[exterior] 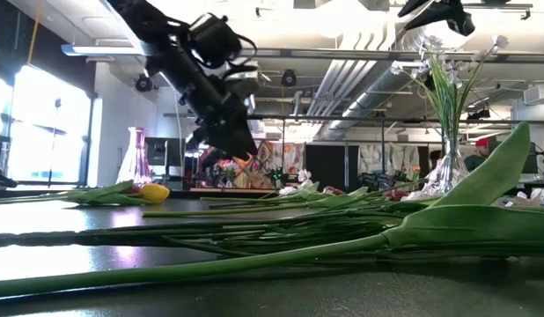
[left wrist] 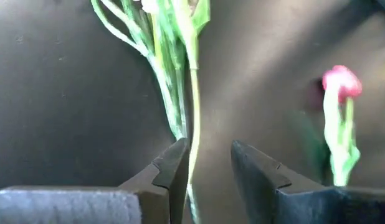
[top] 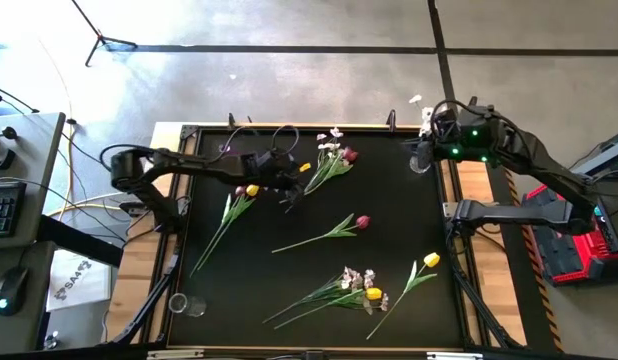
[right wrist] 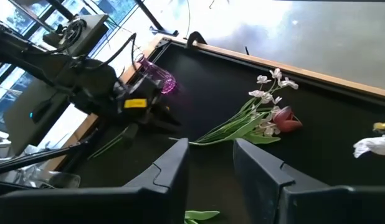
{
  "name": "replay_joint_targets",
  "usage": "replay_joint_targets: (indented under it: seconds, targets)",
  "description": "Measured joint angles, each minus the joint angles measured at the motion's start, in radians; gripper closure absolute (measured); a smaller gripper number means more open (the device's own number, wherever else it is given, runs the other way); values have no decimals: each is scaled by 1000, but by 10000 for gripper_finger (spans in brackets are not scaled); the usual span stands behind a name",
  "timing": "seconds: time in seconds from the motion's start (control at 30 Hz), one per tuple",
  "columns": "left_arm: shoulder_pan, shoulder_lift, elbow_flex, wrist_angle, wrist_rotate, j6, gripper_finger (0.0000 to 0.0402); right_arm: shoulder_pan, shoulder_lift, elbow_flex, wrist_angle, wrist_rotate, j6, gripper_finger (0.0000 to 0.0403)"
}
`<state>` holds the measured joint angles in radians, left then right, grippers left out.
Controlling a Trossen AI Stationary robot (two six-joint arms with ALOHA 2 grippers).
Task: Sort flowers into vase by color
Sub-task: Put the top white flower into the top right transparent vase
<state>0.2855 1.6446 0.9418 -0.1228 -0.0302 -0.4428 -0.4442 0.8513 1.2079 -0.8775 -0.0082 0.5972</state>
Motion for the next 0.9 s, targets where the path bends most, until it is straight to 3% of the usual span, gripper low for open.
replay_joint_targets:
  seconds: [0.13, 0.37, 0.57, 0.7, 0.9]
  targets:
    - [38, 85, 64, -14, 58, -7, 266, 0, 4, 0, -1, 3, -13, 289]
    - [78, 252, 232, -119, 17, -12, 224, 25, 6, 0, -17, 68, -30, 289]
    - [82, 365, 371, -225, 22, 33, 235, 63, 5, 0, -27, 83, -40, 289]
    - [80, 405, 392, -253, 22, 21, 245, 67, 5, 0, -39, 85, -45, 289]
    - [82, 422, 393, -263, 36, 31, 311, 67, 5, 0, -54, 94, -46, 289]
